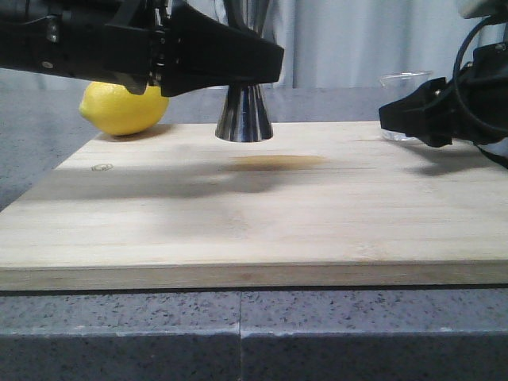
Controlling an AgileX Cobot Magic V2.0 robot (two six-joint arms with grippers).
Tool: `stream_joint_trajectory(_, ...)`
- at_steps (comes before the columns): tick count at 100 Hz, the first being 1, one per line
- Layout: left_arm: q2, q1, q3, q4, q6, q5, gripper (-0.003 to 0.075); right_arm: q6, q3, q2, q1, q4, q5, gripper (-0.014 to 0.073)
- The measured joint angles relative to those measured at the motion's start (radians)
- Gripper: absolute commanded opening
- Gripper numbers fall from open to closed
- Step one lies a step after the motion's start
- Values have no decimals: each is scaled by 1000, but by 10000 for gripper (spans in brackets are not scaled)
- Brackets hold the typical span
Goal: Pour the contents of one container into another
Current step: 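Lower the glass beaker onto the board's far corner with the right gripper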
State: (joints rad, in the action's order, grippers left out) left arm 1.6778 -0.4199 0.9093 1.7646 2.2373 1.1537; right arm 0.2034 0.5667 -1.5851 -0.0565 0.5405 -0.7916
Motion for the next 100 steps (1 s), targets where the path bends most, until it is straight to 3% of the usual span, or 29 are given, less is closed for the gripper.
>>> stream_joint_trajectory(77,0,0,0,0,0,0,-19,-1,0,0,0,0,0,244)
stream_joint_trajectory(100,0,0,0,0,0,0,-19,-1,0,0,0,0,0,318)
